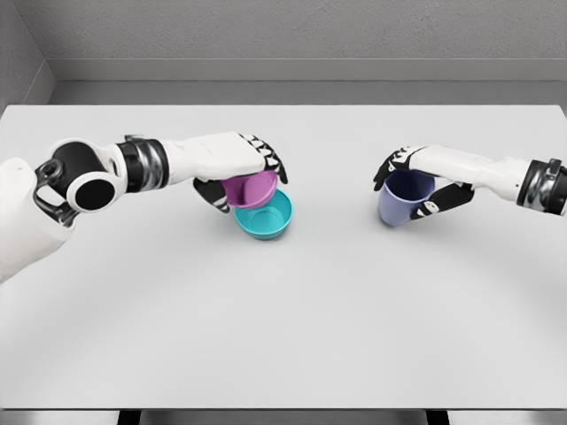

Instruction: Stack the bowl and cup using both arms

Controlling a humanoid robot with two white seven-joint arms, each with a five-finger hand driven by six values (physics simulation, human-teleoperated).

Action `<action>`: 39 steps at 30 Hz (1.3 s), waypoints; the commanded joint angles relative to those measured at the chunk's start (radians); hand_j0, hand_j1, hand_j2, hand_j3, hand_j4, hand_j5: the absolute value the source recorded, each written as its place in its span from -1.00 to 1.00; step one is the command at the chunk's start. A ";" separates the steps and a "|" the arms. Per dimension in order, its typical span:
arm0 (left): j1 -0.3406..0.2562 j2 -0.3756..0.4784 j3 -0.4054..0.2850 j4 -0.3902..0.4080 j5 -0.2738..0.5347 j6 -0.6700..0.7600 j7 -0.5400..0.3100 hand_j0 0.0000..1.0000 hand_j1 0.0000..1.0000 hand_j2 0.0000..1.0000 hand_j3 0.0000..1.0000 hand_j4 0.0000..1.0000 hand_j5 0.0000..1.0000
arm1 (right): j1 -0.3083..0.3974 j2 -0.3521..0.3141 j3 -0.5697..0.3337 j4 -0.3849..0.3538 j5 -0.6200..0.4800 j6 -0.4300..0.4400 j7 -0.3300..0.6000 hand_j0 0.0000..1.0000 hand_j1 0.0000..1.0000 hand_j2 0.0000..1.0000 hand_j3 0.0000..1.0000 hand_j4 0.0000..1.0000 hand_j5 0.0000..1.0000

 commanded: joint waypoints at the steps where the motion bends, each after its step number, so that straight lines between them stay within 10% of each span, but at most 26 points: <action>1: 0.000 -0.014 -0.015 0.017 0.000 0.001 0.000 0.53 0.53 0.53 0.53 0.53 0.53 | -0.002 -0.005 0.000 -0.003 -0.008 0.002 0.000 0.15 0.15 0.15 0.15 0.15 0.15; 23: 0.011 -0.029 -0.038 0.012 -0.007 0.001 0.000 0.58 0.58 0.58 0.58 0.58 0.58 | -0.041 -0.033 -0.002 -0.057 -0.016 0.001 0.000 0.17 0.17 0.17 0.17 0.17 0.17; 29: 0.011 -0.029 -0.038 0.012 -0.007 0.001 0.000 0.98 0.98 0.98 0.98 0.98 0.98 | -0.055 -0.033 -0.002 -0.099 -0.027 0.002 0.000 0.17 0.17 0.17 0.17 0.17 0.17; 39: 0.012 -0.028 -0.036 0.015 -0.010 0.001 0.000 1.00 1.00 1.00 1.00 1.00 1.00 | -0.066 -0.028 -0.002 -0.141 -0.031 0.002 0.000 0.17 0.17 0.17 0.17 0.17 0.17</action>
